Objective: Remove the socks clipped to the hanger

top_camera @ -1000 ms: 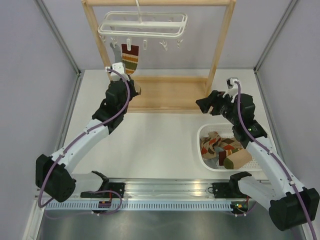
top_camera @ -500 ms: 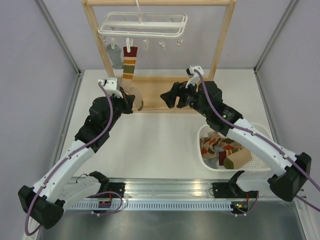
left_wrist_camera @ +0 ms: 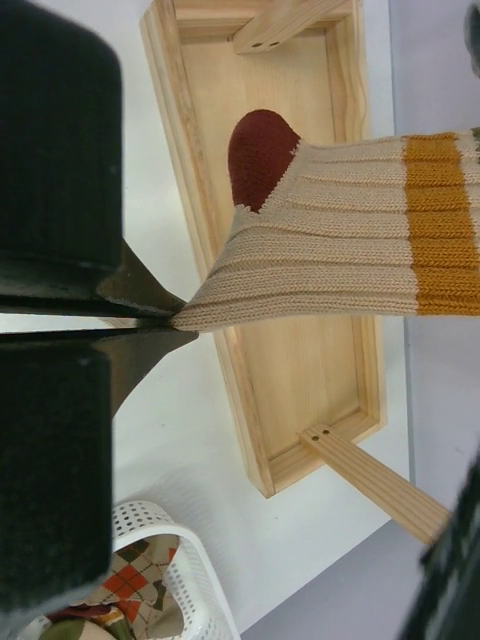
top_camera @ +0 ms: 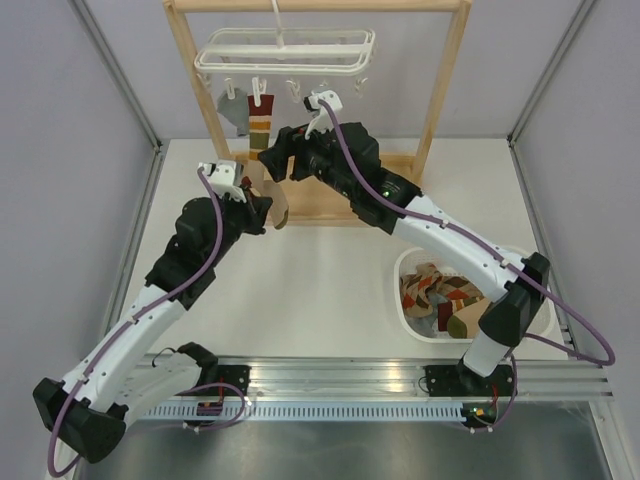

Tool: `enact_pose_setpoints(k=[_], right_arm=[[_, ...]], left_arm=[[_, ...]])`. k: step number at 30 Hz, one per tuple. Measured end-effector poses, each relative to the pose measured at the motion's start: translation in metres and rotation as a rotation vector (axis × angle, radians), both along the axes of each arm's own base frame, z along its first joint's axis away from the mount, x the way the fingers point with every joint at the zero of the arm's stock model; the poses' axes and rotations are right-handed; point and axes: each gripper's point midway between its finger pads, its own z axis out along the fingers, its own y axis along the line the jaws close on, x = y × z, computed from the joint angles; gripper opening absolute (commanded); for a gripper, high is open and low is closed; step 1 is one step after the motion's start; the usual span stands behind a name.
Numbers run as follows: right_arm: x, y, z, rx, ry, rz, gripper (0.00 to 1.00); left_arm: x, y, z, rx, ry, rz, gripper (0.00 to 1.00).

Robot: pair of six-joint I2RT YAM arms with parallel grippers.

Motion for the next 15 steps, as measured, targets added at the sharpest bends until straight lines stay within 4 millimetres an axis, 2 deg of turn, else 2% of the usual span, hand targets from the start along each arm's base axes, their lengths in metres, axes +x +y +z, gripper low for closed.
enact_pose_setpoints(k=[4, 10, 12, 15], right_arm=[[0.004, 0.017, -0.006, -0.022, -0.006, -0.011, 0.74], [0.007, 0.021, -0.016, -0.056, 0.0, -0.034, 0.74], [0.009, 0.02, -0.013, -0.063, -0.005, -0.049, 0.74], [0.016, 0.02, 0.001, -0.053, -0.03, -0.073, 0.75]], left_arm=[[-0.007, 0.0, 0.007, -0.013, -0.017, -0.019, 0.02], [-0.017, -0.003, 0.018, -0.035, -0.045, -0.061, 0.02], [-0.019, -0.005, 0.019, -0.038, -0.047, -0.076, 0.02], [-0.02, -0.007, 0.019, -0.04, -0.046, -0.093, 0.02]])
